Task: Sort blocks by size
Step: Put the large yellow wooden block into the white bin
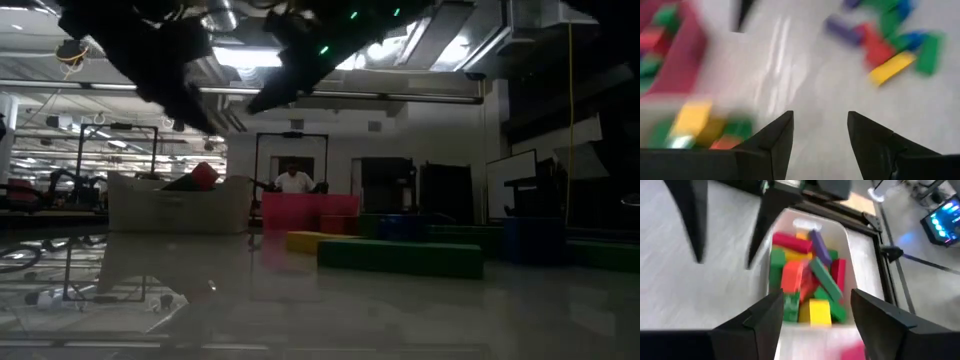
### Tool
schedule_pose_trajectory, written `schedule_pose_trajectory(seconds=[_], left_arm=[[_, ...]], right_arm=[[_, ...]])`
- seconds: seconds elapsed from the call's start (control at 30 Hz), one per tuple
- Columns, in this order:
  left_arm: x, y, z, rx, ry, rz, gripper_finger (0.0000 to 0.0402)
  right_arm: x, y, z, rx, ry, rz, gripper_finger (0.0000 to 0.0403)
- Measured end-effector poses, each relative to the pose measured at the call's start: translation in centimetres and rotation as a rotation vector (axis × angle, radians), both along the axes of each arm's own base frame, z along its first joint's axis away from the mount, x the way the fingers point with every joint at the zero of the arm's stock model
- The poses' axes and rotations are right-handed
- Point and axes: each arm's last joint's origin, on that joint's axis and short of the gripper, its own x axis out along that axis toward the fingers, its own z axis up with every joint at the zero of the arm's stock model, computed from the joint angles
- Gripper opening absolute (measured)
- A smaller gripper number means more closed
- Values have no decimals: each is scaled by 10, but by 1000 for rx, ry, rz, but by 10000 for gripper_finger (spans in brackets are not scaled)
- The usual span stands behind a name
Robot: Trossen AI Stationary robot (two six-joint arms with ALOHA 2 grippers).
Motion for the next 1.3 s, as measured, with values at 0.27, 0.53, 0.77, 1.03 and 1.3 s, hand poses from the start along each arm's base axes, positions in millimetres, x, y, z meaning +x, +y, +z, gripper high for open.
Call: schedule_pose_trajectory(seconds=[0.27, 0.53, 0.77, 1.03, 1.3], left_arm=[[33, -26, -30, 59, -227, -273, 172], [69, -41, -74, 99, -255, -354, 172], [90, -44, -107, 58, -211, -414, 172], [118, -47, -129, 9, -161, -466, 172], [131, -49, -142, -24, -131, -506, 172]], right_arm=[[-55, 7, 44, -9, 194, -42, 232], [-94, 11, 62, -45, 357, -99, 232], [-106, 13, 57, 1, 468, -128, 232], [-107, 14, 42, 15, 506, -132, 232], [-110, 15, 21, 53, 562, -147, 232]])
